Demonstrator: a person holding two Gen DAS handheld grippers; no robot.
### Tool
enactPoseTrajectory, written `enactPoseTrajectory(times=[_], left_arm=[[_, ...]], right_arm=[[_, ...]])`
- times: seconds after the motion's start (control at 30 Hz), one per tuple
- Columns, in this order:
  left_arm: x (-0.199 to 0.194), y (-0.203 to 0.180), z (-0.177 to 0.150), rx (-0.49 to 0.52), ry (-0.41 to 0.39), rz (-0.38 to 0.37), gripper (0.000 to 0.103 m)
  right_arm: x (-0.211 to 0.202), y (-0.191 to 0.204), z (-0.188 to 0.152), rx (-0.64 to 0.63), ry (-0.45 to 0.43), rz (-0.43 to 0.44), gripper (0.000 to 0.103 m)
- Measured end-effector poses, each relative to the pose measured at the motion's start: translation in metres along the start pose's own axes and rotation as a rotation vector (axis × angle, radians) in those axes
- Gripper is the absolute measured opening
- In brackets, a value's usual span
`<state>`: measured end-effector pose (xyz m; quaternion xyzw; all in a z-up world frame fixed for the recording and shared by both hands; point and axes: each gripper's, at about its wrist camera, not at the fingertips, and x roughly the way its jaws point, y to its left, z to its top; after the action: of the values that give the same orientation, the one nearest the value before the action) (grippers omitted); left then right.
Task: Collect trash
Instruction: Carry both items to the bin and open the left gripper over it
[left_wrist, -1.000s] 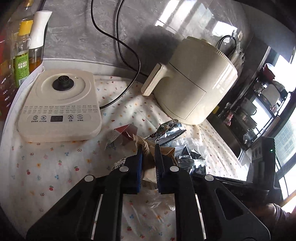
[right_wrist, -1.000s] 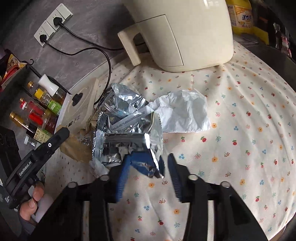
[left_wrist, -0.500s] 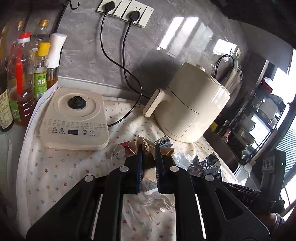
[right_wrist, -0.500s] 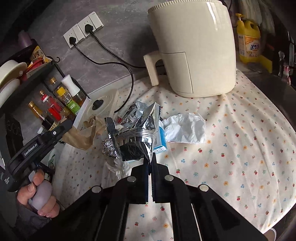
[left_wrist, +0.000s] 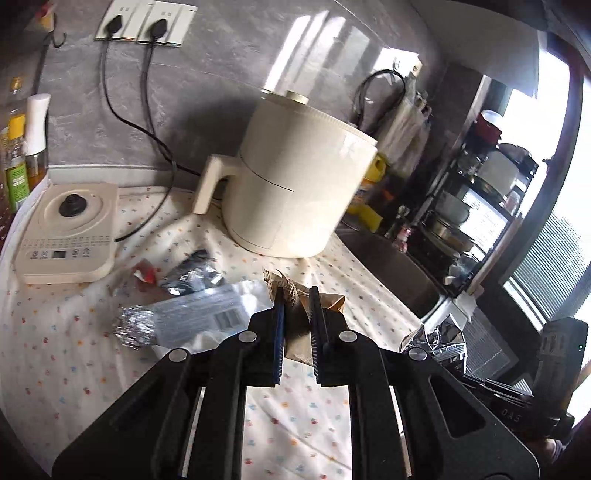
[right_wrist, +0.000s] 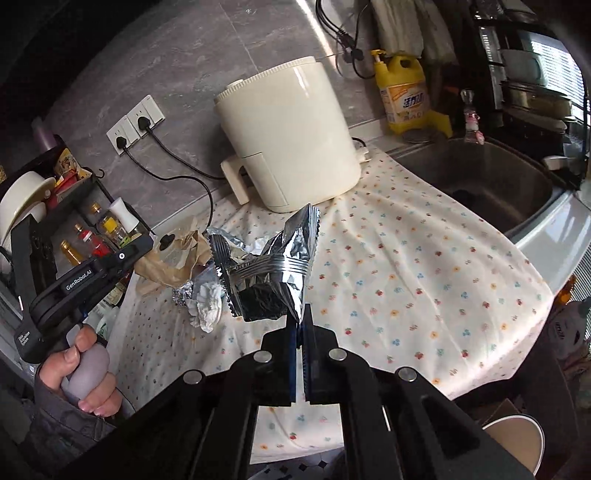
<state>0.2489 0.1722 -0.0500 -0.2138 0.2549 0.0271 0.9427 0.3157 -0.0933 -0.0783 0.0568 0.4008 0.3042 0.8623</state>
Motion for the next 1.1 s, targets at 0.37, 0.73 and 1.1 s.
enactPoseTrajectory(times=[0.37, 0.73, 1.1], left_arm=[[0.051, -0.146, -0.052, 0.129, 0.146, -0.199, 0.013], [0.078, -0.243, -0.141, 0.202, 0.318, -0.302, 0.013], [0.121, -0.280, -0.272, 0.140, 0.560, -0.295, 0.015]], right_arm=[[-0.096, -0.119, -0.038, 0.147, -0.042, -0.169, 0.004], [-0.156, -0.207, -0.102, 0.269, 0.006, -0.278, 0.004], [-0.173, -0.273, -0.165, 0.273, 0.142, -0.316, 0.004]])
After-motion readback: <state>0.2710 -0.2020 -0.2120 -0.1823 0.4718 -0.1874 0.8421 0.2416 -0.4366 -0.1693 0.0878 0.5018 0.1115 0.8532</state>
